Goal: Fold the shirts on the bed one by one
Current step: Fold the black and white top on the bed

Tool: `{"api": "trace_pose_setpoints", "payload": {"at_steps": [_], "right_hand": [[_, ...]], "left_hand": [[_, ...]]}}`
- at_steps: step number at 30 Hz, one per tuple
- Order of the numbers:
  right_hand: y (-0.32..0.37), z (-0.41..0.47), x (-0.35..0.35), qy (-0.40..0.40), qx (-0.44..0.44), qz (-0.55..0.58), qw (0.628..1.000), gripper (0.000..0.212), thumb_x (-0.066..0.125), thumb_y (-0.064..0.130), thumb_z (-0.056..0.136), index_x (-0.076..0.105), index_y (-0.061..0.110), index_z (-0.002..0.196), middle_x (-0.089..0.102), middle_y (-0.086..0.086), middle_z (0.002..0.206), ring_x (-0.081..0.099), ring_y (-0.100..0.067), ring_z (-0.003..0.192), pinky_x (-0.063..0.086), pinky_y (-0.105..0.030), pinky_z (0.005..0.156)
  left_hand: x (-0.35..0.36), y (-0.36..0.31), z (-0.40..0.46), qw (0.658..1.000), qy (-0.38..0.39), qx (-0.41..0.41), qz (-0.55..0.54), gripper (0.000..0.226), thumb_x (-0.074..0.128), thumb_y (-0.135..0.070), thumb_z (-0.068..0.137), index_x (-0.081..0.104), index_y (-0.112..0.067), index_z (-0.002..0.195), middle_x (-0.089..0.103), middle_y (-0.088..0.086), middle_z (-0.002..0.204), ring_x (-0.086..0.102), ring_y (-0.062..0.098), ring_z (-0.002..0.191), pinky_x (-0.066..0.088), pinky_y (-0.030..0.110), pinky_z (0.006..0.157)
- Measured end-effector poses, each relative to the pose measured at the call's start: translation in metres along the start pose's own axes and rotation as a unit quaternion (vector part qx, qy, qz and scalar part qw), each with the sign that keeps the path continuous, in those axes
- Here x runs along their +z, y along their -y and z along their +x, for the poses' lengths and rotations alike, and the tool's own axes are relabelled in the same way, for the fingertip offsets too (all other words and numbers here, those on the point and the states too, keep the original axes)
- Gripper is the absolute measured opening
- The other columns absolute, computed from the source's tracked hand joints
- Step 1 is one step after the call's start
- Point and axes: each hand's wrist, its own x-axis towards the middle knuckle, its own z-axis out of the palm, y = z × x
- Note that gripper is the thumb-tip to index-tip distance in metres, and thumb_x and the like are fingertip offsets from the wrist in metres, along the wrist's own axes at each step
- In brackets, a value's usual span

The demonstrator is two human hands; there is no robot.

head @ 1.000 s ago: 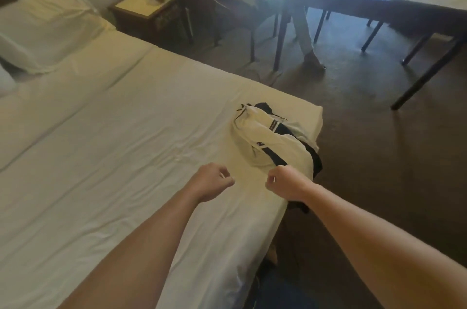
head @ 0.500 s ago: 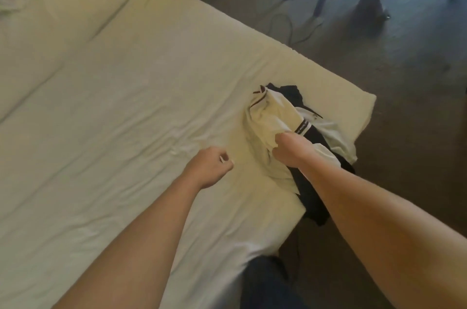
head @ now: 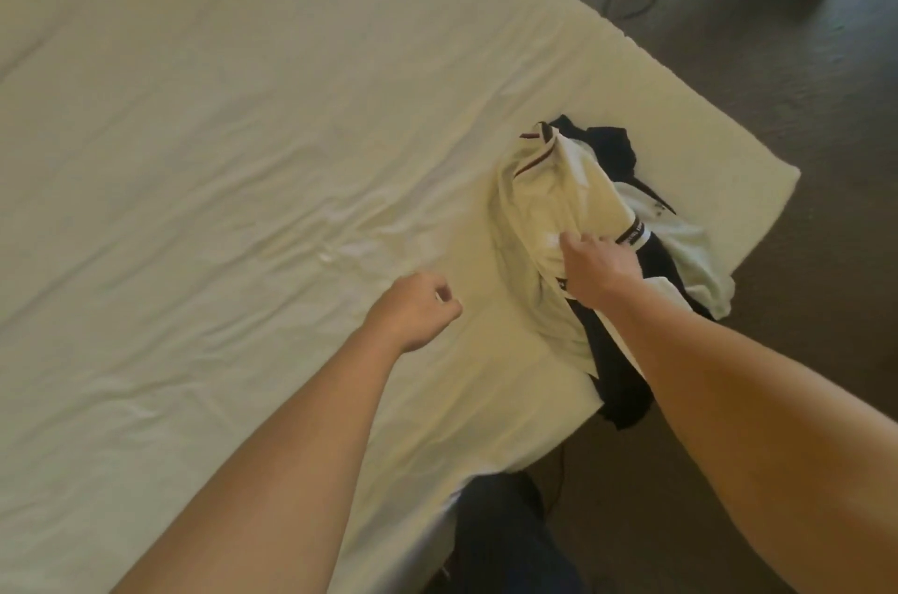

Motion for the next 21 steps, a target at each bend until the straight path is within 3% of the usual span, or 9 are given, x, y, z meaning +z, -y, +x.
{"api": "trace_pose_setpoints", "payload": {"at_steps": [6, 9, 12, 13, 15, 17, 19, 21], "right_hand": [[0.027, -0.029, -0.022, 0.087, -0.028, 0.077, 0.993, 0.023, 0.048, 0.018, 0.101, 0.059, 0.006, 0.117, 0.058, -0.004, 0.095, 0.060, -0.020, 0.085, 0.052, -0.031, 0.077], [0.063, -0.071, -0.044, 0.187, -0.032, 0.066, 0.980, 0.030, 0.046, 0.018, 0.103, 0.058, 0.003, 0.127, 0.059, -0.012, 0.113, 0.059, -0.028, 0.103, 0.045, -0.034, 0.087], [0.113, -0.120, -0.065, 0.252, -0.093, 0.013, 0.963, 0.015, 0.044, 0.012, 0.101, 0.057, 0.012, 0.094, 0.055, -0.006, 0.092, 0.050, -0.020, 0.077, 0.038, -0.035, 0.080], [0.134, -0.135, -0.071, 0.261, -0.122, 0.001, 0.958, 0.021, 0.041, 0.009, 0.099, 0.052, 0.014, 0.081, 0.051, -0.007, 0.086, 0.044, -0.019, 0.070, 0.037, -0.036, 0.078], [0.176, -0.171, -0.090, 0.252, -0.186, -0.037, 0.949, 0.027, 0.039, 0.005, 0.095, 0.043, 0.017, 0.070, 0.047, -0.008, 0.080, 0.039, -0.022, 0.069, 0.034, -0.037, 0.075], [0.217, -0.213, -0.113, 0.221, -0.209, -0.017, 0.952, 0.019, 0.041, 0.009, 0.097, 0.049, 0.017, 0.081, 0.047, -0.007, 0.082, 0.040, -0.022, 0.072, 0.033, -0.037, 0.079], [0.255, -0.256, -0.136, 0.187, -0.228, 0.029, 0.955, 0.012, 0.045, 0.014, 0.100, 0.052, 0.017, 0.091, 0.044, -0.003, 0.080, 0.044, -0.022, 0.078, 0.033, -0.038, 0.084], [0.291, -0.294, -0.154, 0.162, -0.271, 0.074, 0.946, 0.018, 0.045, 0.010, 0.095, 0.053, 0.014, 0.080, 0.046, -0.008, 0.080, 0.043, -0.027, 0.078, 0.036, -0.038, 0.082]], "left_hand": [[0.003, 0.013, -0.044, 1.000, -0.015, 0.002, -0.026, 0.024, 0.063, -0.041, 0.089, 0.071, -0.020, 0.099, 0.071, 0.007, 0.103, 0.066, 0.028, 0.093, 0.055, 0.040, 0.086], [0.001, 0.028, -0.083, 0.999, -0.027, -0.005, -0.037, 0.024, 0.063, -0.040, 0.090, 0.070, -0.019, 0.099, 0.071, 0.007, 0.101, 0.066, 0.028, 0.095, 0.055, 0.040, 0.087], [-0.002, 0.045, -0.128, 0.998, -0.047, -0.003, -0.053, 0.025, 0.065, -0.039, 0.089, 0.069, -0.017, 0.101, 0.071, 0.007, 0.101, 0.066, 0.028, 0.097, 0.055, 0.042, 0.090], [-0.002, 0.050, -0.145, 0.996, -0.057, 0.000, -0.061, 0.027, 0.067, -0.038, 0.089, 0.069, -0.017, 0.104, 0.070, 0.007, 0.104, 0.065, 0.028, 0.098, 0.054, 0.042, 0.091], [-0.002, 0.064, -0.181, 0.994, -0.073, -0.001, -0.075, 0.033, 0.068, -0.034, 0.089, 0.067, -0.017, 0.117, 0.068, 0.007, 0.114, 0.064, 0.028, 0.105, 0.053, 0.041, 0.094], [-0.004, 0.080, -0.219, 0.990, -0.086, -0.005, -0.112, 0.035, 0.069, -0.023, 0.090, 0.065, -0.015, 0.124, 0.064, 0.009, 0.115, 0.063, 0.028, 0.103, 0.052, 0.038, 0.092], [-0.012, 0.102, -0.264, 0.972, -0.098, 0.002, -0.212, 0.023, 0.065, -0.010, 0.090, 0.065, -0.009, 0.113, 0.064, 0.010, 0.099, 0.059, 0.024, 0.087, 0.049, 0.029, 0.079], [-0.026, 0.123, -0.316, 0.950, -0.098, -0.002, -0.298, 0.021, 0.062, -0.007, 0.086, 0.064, -0.009, 0.107, 0.063, 0.008, 0.095, 0.059, 0.022, 0.088, 0.047, 0.023, 0.073]]}}
